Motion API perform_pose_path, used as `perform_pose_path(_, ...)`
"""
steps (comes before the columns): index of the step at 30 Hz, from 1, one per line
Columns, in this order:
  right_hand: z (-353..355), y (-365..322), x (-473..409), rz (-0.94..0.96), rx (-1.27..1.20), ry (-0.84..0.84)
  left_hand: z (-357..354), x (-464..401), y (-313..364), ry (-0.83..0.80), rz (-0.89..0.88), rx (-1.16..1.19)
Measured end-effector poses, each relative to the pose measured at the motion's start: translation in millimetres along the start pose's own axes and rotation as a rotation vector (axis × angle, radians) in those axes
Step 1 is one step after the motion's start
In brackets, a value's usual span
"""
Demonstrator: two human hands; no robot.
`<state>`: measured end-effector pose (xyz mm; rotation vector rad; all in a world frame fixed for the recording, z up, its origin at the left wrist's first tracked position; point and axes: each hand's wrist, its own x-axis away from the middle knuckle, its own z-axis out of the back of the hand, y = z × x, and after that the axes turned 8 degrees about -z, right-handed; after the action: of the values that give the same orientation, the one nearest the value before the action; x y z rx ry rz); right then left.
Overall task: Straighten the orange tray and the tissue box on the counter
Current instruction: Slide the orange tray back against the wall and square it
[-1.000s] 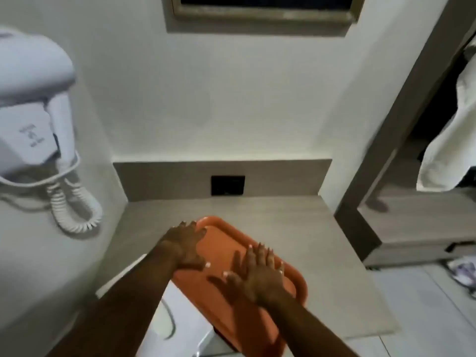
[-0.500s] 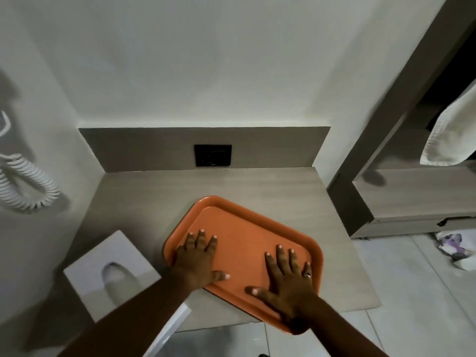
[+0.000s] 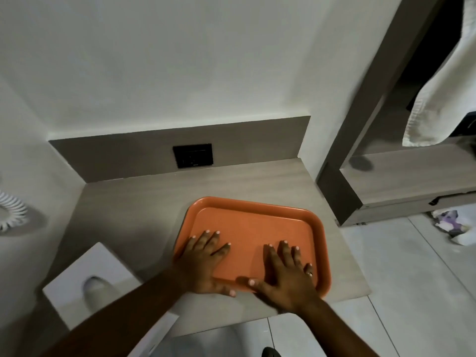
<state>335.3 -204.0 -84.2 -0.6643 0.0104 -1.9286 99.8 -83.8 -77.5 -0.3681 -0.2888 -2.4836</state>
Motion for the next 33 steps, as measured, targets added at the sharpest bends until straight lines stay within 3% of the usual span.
perform_pose_path(5,-3,32,-2,0.028,0.151,0.026,-20,-11,17,-0.025,0.083,0.102)
perform_pose_path(14,66,104,-64,0.195,0.271,-0.024,-19,-77,77,0.031,0.277,0.289)
perform_pose_path(33,97,93,-139,0.263,0.297,-0.031,6,-125,53,0.112,0.381,0.267)
